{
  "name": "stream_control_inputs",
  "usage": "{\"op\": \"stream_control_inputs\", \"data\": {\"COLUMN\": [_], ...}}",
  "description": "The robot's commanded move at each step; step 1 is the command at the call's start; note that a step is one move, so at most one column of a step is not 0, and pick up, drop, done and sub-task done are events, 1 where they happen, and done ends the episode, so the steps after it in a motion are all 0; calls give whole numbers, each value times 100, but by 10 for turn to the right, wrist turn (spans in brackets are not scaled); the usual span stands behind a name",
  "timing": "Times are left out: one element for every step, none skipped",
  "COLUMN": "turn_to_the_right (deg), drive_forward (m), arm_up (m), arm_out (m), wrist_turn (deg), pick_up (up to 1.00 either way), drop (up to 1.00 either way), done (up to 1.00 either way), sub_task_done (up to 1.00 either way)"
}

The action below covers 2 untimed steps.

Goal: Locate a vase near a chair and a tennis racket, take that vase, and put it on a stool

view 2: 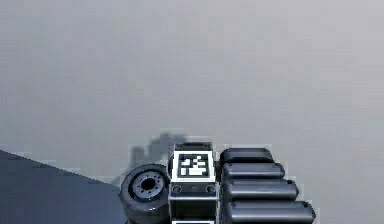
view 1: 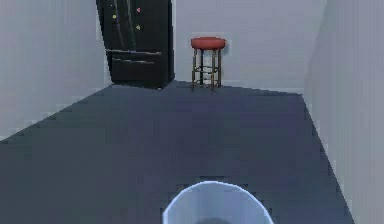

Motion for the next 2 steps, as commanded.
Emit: {"op": "stream_control_inputs", "data": {"turn_to_the_right": [0, 0], "drive_forward": [100, 100], "arm_up": [0, 0], "arm_out": [0, 0], "wrist_turn": [0, 0], "pick_up": [0, 0], "drop": [0, 0], "done": [0, 0], "sub_task_done": [0, 0]}}
